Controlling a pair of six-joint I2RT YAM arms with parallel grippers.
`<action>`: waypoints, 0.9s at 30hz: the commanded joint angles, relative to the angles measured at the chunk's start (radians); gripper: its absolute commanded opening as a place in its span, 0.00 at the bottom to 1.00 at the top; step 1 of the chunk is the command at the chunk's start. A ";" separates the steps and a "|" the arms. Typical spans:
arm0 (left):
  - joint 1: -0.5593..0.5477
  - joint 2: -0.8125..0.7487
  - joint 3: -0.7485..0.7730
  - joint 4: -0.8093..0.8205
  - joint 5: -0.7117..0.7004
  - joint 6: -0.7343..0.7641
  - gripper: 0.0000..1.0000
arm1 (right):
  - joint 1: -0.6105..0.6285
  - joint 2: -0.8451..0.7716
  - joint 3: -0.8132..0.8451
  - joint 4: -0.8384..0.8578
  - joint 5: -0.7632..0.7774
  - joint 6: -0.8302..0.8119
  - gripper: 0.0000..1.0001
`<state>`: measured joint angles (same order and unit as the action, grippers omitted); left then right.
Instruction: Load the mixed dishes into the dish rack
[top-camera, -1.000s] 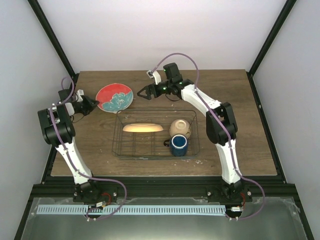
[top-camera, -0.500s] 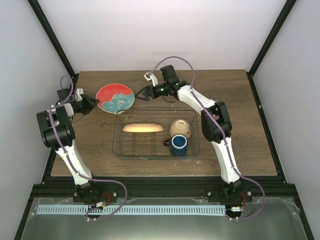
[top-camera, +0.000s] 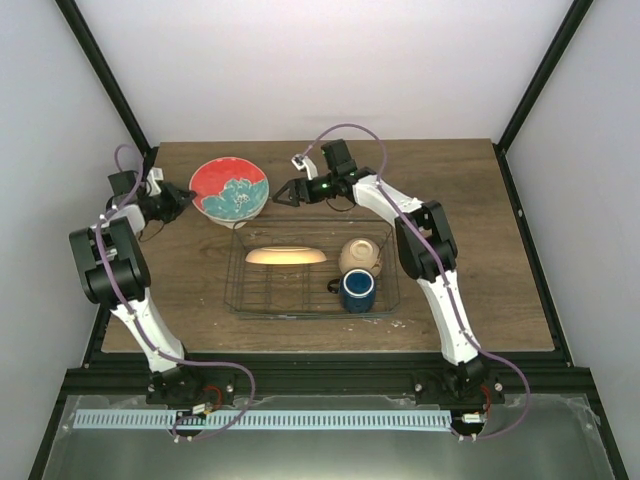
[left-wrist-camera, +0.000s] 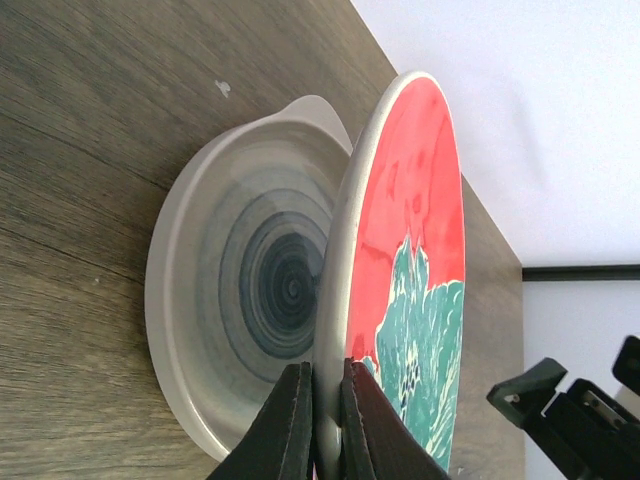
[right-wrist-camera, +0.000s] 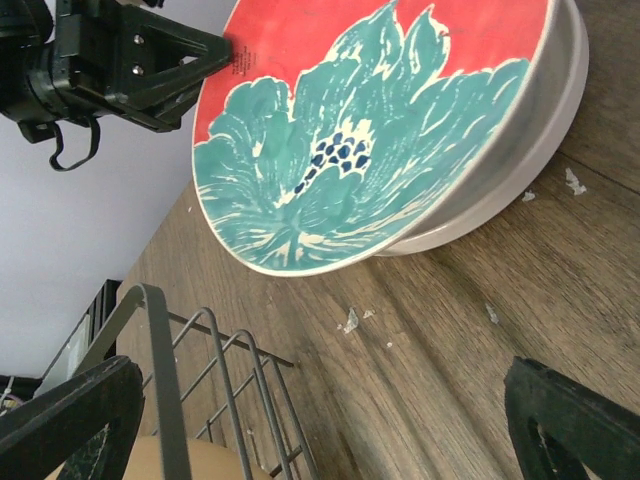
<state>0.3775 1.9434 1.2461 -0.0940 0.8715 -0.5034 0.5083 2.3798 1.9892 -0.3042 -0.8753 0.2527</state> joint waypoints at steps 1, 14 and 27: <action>-0.020 -0.086 -0.001 0.080 0.130 -0.029 0.00 | -0.008 0.048 0.065 0.033 -0.046 0.040 1.00; -0.161 -0.148 -0.046 0.111 0.143 -0.076 0.00 | -0.016 0.135 0.120 0.083 -0.068 0.098 0.99; -0.176 -0.149 -0.064 0.118 0.152 -0.075 0.00 | -0.022 0.140 0.109 0.193 -0.161 0.149 0.21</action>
<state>0.2066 1.8610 1.1767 -0.0788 0.9115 -0.5377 0.4873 2.5111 2.0621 -0.1799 -0.9592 0.4042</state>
